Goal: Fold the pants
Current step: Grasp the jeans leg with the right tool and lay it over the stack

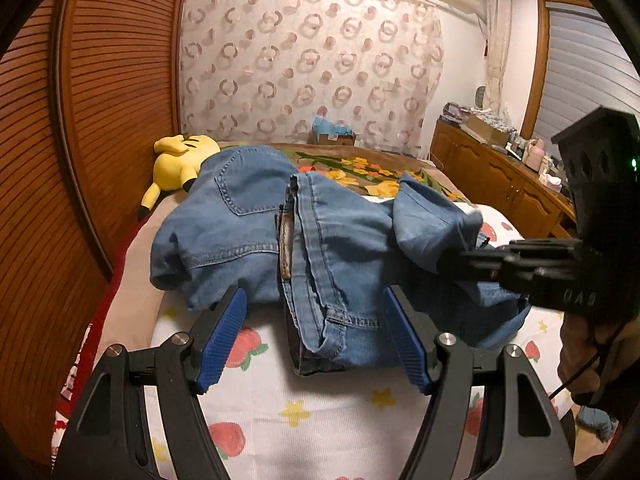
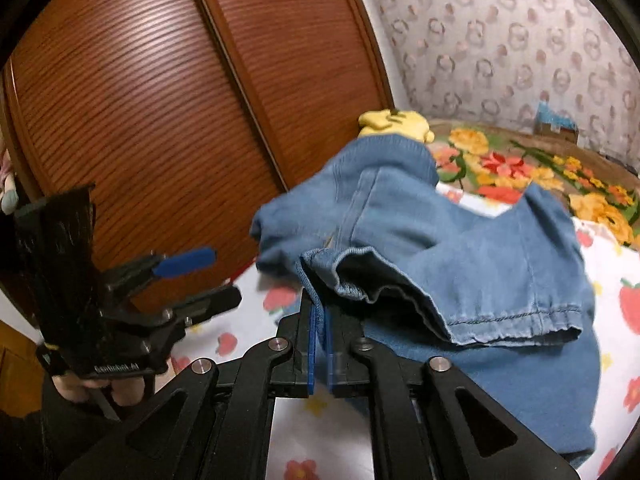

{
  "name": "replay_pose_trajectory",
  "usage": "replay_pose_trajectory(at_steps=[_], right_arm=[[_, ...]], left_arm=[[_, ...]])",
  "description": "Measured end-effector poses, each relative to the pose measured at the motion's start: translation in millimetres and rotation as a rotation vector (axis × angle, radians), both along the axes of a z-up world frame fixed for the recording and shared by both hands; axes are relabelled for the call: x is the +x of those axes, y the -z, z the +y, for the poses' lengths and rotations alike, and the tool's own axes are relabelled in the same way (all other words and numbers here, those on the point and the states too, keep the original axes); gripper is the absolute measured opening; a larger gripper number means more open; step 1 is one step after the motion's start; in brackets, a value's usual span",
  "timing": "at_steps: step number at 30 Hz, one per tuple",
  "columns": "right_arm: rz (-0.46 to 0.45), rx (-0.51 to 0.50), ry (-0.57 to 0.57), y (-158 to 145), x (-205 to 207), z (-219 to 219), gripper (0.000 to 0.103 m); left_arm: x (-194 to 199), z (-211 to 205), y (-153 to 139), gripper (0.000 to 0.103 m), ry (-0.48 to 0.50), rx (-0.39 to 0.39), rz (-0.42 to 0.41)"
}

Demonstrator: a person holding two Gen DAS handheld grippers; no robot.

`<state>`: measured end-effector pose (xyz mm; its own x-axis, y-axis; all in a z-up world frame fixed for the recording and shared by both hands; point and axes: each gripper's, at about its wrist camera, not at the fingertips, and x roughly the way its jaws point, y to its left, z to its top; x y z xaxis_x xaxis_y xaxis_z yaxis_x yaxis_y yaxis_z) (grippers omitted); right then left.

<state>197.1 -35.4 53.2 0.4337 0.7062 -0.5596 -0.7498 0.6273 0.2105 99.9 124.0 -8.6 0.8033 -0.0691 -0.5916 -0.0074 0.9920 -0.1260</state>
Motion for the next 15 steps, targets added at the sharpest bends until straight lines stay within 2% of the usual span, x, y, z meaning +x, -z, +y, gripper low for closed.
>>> replay_pose_trajectory(at_steps=[3,7,10,12,15], right_arm=[[-0.012,-0.037,0.011,0,3,11,0.022],[-0.052,-0.072,0.0,-8,-10,-6,0.036],[-0.108,-0.093,-0.005,-11,-26,-28,0.038],[-0.114,-0.091,0.007,-13,-30,-37,0.039],[-0.134,-0.109,0.071,-9,-24,-55,0.04]], left_arm=[[4,-1,3,0.071,0.004,0.001,0.008],[9,-3,8,0.071,0.012,-0.002,0.016],[15,-8,11,0.071,0.025,-0.007,0.022],[20,-12,14,0.071,0.038,-0.01,0.031],[27,-22,19,0.071,0.066,-0.017,0.048]])
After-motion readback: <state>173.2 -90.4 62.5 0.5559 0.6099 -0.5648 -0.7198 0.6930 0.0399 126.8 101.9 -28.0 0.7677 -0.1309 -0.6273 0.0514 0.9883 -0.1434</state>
